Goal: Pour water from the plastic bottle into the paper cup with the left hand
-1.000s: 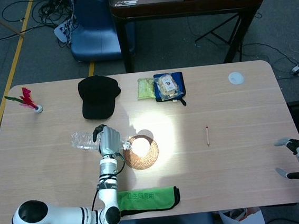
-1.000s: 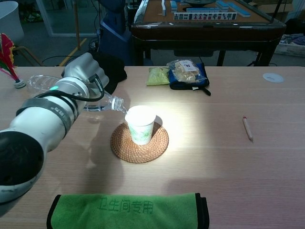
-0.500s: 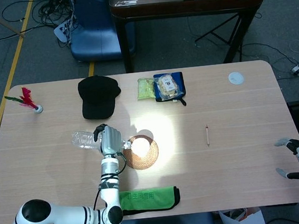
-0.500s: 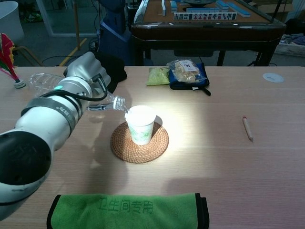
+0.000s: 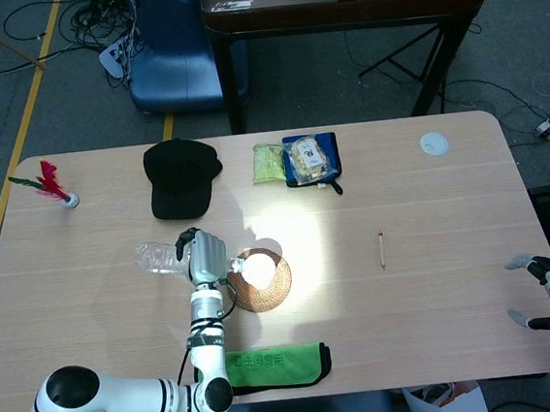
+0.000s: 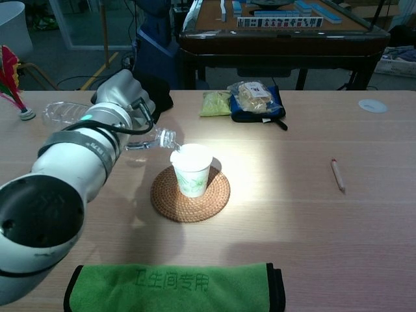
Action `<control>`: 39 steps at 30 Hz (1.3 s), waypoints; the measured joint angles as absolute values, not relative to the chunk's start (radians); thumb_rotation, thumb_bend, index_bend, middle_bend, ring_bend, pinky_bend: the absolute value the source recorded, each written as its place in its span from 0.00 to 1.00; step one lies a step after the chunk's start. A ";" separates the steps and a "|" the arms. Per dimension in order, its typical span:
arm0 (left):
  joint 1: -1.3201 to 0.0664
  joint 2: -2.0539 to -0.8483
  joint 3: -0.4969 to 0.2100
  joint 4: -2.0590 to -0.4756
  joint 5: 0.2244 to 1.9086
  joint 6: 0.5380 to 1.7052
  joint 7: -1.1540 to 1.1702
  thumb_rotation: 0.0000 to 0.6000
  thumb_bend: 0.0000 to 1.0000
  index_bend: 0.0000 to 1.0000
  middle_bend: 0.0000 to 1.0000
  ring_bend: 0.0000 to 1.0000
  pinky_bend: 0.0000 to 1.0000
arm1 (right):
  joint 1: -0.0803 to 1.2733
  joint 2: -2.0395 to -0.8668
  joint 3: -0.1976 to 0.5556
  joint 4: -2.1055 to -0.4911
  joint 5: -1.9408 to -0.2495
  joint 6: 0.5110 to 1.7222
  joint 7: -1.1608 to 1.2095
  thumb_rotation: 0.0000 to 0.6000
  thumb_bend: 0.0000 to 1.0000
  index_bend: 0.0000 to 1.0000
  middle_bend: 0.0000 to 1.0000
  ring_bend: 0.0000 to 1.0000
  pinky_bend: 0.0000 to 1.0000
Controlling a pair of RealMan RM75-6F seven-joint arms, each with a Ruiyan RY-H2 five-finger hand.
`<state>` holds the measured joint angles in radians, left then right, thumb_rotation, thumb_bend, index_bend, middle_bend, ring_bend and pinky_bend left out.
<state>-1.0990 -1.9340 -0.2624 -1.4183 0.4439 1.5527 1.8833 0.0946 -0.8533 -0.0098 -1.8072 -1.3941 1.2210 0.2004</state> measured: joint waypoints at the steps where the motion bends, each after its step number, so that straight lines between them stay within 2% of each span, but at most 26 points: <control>1: -1.099 -1.936 -0.266 -1.421 0.444 1.553 1.875 1.00 0.00 0.67 0.80 0.58 0.79 | 0.095 -0.854 -0.010 -1.807 -1.394 1.220 0.200 1.00 0.20 0.30 0.22 0.19 0.37; 12: -1.094 -1.949 -0.301 -1.447 0.433 1.538 1.795 1.00 0.00 0.67 0.80 0.58 0.79 | 0.096 -0.859 -0.010 -1.805 -1.389 1.217 0.193 1.00 0.20 0.30 0.22 0.19 0.37; 27: -1.054 -1.951 -0.380 -1.474 0.444 1.486 1.534 1.00 0.00 0.66 0.80 0.58 0.79 | 0.096 -0.858 -0.010 -1.803 -1.390 1.218 0.195 1.00 0.20 0.30 0.22 0.19 0.37; 39: -0.943 -1.886 -0.418 -1.514 0.570 1.446 1.115 1.00 0.00 0.65 0.79 0.58 0.78 | 0.099 -0.866 -0.012 -1.801 -1.384 1.209 0.180 1.00 0.20 0.30 0.22 0.19 0.37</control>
